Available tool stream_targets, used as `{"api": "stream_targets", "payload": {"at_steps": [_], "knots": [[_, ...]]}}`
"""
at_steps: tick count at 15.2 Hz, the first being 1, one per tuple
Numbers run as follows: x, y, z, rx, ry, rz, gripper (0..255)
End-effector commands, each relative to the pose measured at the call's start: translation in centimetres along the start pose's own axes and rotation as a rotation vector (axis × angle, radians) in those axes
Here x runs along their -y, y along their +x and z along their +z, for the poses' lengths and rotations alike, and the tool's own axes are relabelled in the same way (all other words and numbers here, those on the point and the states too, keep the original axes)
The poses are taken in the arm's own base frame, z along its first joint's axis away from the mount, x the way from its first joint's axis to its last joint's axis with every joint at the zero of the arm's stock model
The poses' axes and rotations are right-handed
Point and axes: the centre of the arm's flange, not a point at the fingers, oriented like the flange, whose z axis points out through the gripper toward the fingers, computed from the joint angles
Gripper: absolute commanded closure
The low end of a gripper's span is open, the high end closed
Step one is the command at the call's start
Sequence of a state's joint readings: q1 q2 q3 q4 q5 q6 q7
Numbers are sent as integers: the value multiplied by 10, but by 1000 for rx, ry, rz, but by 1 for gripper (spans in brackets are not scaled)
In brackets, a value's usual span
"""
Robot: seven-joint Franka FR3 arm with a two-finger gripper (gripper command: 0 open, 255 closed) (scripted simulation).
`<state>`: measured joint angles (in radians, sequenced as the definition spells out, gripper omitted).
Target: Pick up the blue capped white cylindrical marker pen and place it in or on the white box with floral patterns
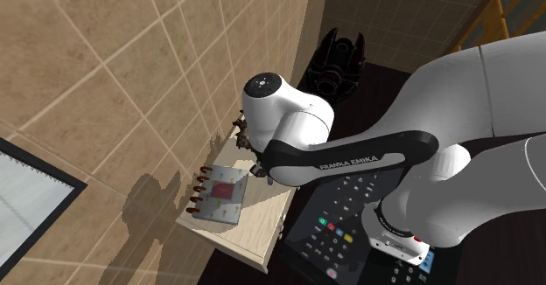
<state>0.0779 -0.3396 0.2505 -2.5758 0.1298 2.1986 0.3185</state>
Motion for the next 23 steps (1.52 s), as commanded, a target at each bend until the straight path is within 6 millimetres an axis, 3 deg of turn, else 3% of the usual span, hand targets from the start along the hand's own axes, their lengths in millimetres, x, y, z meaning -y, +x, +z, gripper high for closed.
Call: {"api": "stream_targets", "payload": {"at_steps": [1, 5, 23], "knots": [[0, 0, 0, 0, 0, 0, 255], [0, 0, 0, 0, 0, 0, 255], [0, -5, -95, 0, 0, 0, 255]]}}
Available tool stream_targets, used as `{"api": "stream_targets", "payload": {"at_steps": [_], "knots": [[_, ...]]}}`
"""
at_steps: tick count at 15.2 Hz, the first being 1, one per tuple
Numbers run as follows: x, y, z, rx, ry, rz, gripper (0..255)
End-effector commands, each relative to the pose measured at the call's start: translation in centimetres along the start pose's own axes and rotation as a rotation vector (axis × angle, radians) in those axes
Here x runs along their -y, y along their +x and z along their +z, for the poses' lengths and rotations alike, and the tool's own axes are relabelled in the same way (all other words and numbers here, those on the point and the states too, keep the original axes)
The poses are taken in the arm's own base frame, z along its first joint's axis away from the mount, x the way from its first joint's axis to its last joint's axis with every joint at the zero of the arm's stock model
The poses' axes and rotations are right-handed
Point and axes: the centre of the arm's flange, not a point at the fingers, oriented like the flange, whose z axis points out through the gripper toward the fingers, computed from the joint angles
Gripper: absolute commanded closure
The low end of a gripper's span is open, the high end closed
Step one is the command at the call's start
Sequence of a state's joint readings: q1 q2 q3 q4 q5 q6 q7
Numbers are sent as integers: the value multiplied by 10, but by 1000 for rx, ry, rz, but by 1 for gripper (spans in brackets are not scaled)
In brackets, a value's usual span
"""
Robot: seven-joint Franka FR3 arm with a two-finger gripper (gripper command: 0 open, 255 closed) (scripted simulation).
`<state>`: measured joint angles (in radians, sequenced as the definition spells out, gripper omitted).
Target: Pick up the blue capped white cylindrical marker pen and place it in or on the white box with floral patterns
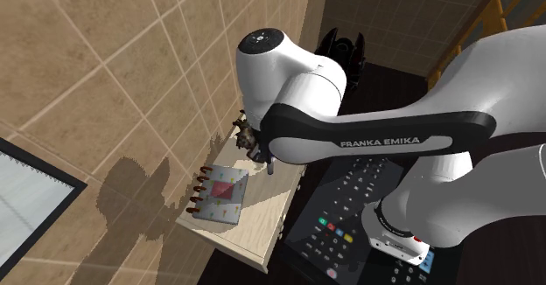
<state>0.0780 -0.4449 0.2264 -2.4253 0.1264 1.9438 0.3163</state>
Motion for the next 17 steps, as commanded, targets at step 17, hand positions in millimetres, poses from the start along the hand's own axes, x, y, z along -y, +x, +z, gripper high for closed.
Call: {"api": "stream_targets", "payload": {"at_steps": [17], "knots": [[113, 80, -73, 0, 0, 0, 255]]}}
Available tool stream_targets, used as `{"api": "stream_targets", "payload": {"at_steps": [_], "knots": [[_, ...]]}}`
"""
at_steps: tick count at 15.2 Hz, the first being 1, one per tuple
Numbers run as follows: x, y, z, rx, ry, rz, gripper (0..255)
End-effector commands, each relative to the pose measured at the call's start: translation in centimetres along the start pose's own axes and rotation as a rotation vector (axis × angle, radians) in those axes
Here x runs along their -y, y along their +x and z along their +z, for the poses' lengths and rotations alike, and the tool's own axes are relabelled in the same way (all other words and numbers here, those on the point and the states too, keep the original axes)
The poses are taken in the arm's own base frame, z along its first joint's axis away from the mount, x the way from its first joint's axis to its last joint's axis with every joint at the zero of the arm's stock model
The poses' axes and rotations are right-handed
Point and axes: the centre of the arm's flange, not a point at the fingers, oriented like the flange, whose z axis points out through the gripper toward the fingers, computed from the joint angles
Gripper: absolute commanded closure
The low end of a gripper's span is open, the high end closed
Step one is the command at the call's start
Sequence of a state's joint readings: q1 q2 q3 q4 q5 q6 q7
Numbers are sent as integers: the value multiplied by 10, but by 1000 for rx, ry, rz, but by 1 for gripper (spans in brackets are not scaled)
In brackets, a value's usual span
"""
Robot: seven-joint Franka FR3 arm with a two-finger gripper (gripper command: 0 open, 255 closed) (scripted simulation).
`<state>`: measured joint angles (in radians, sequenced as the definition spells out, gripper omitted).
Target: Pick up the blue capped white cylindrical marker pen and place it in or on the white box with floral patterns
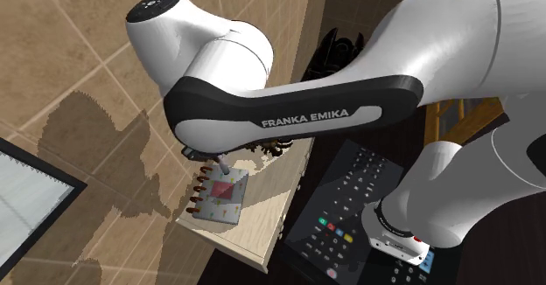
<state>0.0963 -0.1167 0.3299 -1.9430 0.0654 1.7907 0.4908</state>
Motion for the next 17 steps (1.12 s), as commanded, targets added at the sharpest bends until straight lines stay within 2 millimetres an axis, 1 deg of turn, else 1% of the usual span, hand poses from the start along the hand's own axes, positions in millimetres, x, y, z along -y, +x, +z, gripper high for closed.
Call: {"api": "stream_targets", "payload": {"at_steps": [1, 2, 17], "knots": [[24, 15, -9, 0, 1, 1, 255], [41, 27, -16, 0, 1, 1, 255], [41, 31, 64, 0, 1, 1, 255]]}}
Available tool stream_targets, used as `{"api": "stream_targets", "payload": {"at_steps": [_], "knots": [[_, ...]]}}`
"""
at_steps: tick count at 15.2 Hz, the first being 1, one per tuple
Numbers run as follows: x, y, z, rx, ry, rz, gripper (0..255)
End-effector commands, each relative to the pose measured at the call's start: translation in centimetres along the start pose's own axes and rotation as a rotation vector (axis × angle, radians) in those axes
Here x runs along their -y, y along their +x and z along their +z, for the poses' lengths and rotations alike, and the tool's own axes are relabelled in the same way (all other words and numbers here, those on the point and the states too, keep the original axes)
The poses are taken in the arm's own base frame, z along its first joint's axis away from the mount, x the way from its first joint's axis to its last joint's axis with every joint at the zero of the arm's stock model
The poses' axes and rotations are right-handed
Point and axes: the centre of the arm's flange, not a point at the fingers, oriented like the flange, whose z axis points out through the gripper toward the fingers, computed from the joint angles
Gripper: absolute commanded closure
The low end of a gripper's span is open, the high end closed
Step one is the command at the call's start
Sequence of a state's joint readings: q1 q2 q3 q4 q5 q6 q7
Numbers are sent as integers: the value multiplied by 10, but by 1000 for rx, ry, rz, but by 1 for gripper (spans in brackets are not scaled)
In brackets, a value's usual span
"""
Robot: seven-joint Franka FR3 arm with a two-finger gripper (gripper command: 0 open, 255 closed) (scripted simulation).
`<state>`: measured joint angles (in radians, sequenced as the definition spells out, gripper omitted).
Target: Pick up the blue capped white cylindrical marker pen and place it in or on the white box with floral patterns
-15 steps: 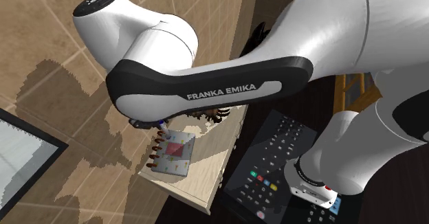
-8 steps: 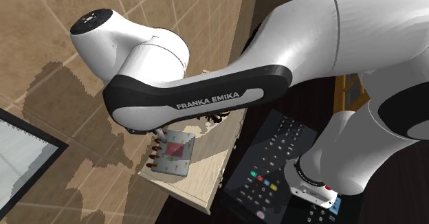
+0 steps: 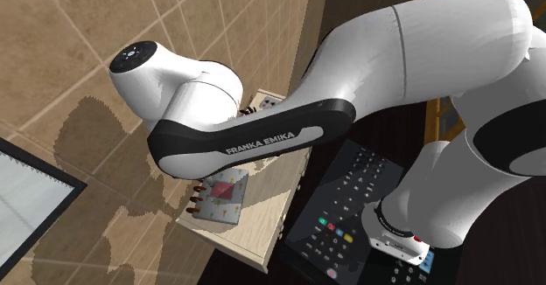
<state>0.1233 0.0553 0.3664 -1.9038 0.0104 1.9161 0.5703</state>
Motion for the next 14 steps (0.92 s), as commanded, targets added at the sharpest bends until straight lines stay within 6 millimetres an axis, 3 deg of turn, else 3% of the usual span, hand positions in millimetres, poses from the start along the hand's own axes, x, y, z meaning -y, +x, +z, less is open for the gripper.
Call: {"api": "stream_targets", "payload": {"at_steps": [1, 7, 14], "knots": [[0, 0, 11, -1, 0, 0, 255], [0, 1, 43, -1, 0, 0, 255], [0, 1, 43, -1, 0, 0, 255]]}}
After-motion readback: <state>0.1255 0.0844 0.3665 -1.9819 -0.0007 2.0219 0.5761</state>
